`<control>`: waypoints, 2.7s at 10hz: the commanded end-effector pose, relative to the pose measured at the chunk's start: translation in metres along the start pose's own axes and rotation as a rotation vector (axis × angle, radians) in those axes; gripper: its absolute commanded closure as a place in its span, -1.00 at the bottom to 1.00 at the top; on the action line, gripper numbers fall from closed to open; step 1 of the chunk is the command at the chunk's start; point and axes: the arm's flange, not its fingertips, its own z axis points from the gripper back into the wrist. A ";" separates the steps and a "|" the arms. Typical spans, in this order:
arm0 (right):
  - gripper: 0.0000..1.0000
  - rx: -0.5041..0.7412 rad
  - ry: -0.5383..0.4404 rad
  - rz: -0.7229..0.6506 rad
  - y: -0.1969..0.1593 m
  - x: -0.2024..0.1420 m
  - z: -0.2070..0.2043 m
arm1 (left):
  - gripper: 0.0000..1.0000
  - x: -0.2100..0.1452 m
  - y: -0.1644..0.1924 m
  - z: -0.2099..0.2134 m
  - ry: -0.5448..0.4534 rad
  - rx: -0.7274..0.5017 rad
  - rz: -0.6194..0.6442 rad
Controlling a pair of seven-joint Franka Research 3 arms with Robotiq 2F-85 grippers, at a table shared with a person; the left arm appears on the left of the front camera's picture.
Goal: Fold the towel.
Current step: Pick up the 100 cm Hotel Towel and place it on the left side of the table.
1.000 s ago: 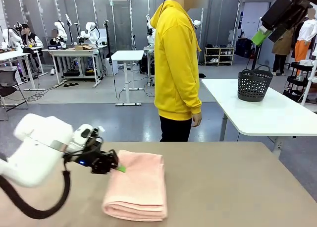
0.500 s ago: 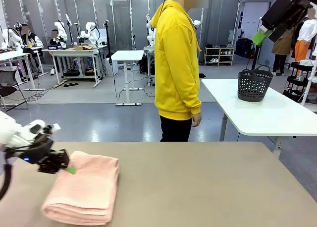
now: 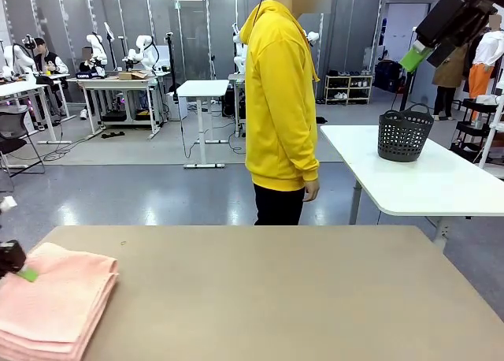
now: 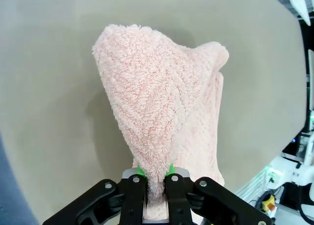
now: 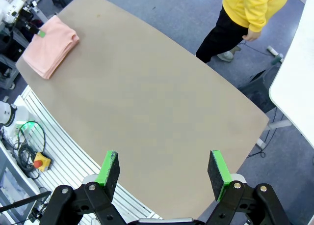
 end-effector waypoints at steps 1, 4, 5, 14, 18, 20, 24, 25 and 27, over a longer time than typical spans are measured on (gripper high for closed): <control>-0.82 0.000 0.011 -0.007 0.001 0.000 0.002 | 0.74 0.014 0.020 -0.004 -0.007 0.061 -0.018; -0.82 0.000 0.011 -0.007 0.001 0.000 0.002 | 0.36 0.019 0.028 -0.004 -0.017 0.074 -0.021; -0.82 0.000 0.011 -0.007 0.001 0.000 0.002 | -0.01 0.019 0.025 -0.003 -0.003 0.100 -0.039; -0.82 0.000 0.011 -0.007 0.001 0.000 0.002 | -1.00 -0.007 -0.010 0.029 0.024 0.300 -0.046; -0.82 0.000 0.011 -0.007 0.001 0.000 0.002 | -1.00 0.000 -0.003 0.036 0.022 0.262 -0.064; -0.82 0.000 0.011 -0.007 0.001 0.000 0.002 | -1.00 0.000 -0.003 0.036 0.022 0.262 -0.064; -0.82 0.000 0.011 -0.007 0.001 0.000 0.002 | -1.00 0.000 -0.003 0.036 0.022 0.262 -0.064; -0.82 0.000 0.011 -0.007 0.001 0.000 0.002 | -1.00 0.000 -0.003 0.036 0.022 0.262 -0.064; -0.82 0.000 0.011 -0.007 0.001 0.000 0.002 | -1.00 0.000 -0.003 0.036 0.022 0.262 -0.064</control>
